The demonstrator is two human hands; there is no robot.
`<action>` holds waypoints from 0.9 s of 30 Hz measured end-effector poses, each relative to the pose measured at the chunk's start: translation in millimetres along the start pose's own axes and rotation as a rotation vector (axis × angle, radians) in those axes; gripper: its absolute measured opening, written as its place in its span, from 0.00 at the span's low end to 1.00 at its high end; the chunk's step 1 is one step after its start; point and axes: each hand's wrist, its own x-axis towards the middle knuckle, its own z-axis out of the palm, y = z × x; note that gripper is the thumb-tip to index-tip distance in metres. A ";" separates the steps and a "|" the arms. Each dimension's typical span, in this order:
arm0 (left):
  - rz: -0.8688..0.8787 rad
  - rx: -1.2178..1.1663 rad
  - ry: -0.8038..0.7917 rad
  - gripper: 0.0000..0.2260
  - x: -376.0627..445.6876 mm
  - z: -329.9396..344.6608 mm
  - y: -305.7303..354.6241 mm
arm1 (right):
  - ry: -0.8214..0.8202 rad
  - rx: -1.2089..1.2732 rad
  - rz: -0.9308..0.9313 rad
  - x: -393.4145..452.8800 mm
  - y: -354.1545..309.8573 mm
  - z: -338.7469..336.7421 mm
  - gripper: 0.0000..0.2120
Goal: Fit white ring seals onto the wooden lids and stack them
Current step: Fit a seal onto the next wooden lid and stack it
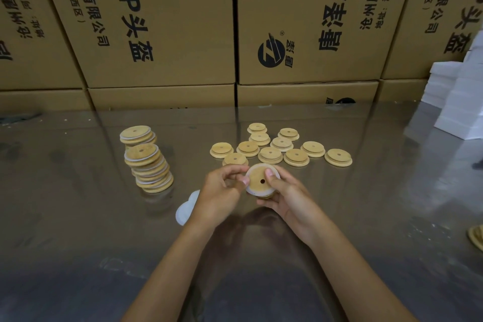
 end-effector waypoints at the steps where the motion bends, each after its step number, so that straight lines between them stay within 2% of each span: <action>1: 0.000 0.016 -0.006 0.08 0.2 0.0 -1.1 | 0.009 -0.012 -0.008 0.2 0.3 0.9 0.13; 8: -0.052 0.037 -0.004 0.05 0.2 1.2 -3.7 | 0.044 -0.077 -0.098 0.7 1.4 5.8 0.10; 13: -0.124 -0.050 -0.059 0.05 -1.7 3.6 -1.8 | 0.051 -0.061 -0.087 0.1 0.9 5.7 0.11; 22: -0.014 -0.090 0.226 0.04 1.8 1.7 1.9 | 0.076 -0.092 -0.012 1.0 2.6 6.6 0.07; 27: 0.039 -0.044 0.178 0.04 0.2 4.0 2.6 | 0.069 -0.152 -0.003 -0.1 2.6 10.6 0.10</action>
